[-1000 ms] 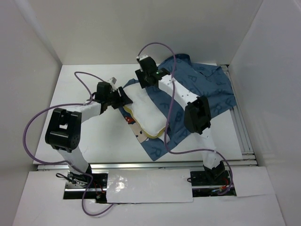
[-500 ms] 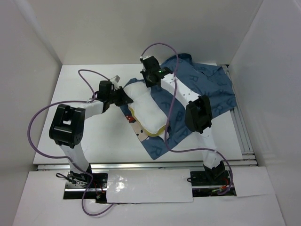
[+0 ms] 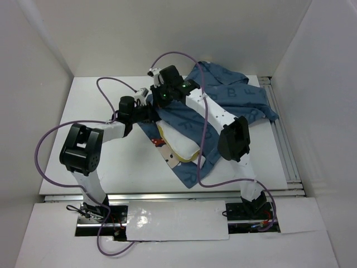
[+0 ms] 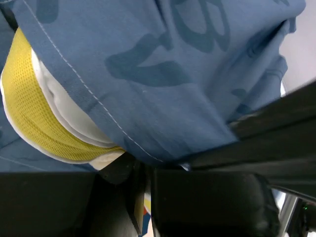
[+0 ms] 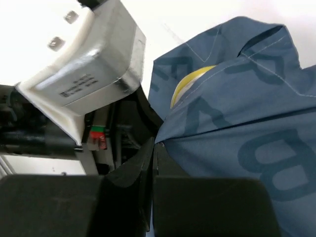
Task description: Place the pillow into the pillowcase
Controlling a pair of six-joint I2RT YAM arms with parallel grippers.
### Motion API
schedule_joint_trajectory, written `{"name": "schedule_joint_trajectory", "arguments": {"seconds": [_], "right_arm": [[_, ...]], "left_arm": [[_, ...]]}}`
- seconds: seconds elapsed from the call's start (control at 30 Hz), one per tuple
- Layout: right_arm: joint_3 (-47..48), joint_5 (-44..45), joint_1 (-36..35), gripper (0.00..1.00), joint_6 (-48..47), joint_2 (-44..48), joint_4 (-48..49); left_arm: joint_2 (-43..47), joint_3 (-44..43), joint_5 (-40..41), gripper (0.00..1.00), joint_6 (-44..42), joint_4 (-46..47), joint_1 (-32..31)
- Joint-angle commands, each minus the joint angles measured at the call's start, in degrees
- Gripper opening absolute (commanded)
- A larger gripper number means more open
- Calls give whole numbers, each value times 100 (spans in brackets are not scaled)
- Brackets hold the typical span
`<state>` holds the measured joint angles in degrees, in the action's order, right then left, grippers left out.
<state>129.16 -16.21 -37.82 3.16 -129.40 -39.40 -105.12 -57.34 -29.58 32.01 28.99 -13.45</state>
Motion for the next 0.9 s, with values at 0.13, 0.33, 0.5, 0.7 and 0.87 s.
{"name": "schedule_joint_trajectory", "arguments": {"seconds": [0.13,0.33,0.5,0.7,0.87], "right_arm": [[-892,-1245,-252,0,765,1206,582],[-1148,-314,-94,0,1090,1129,582],[-991,248,-41,22,1012,908,241],[-891,874,82,77,959,1188,177],[-2015,1373,205,100,1098,2154,616]], "left_arm": [[860,266,5,0,-495,1090,141],[792,260,154,0,-442,822,141],[493,310,338,23,-204,203,80],[1116,672,857,50,-204,-479,80],[1696,672,1121,55,-309,-1659,19]]}}
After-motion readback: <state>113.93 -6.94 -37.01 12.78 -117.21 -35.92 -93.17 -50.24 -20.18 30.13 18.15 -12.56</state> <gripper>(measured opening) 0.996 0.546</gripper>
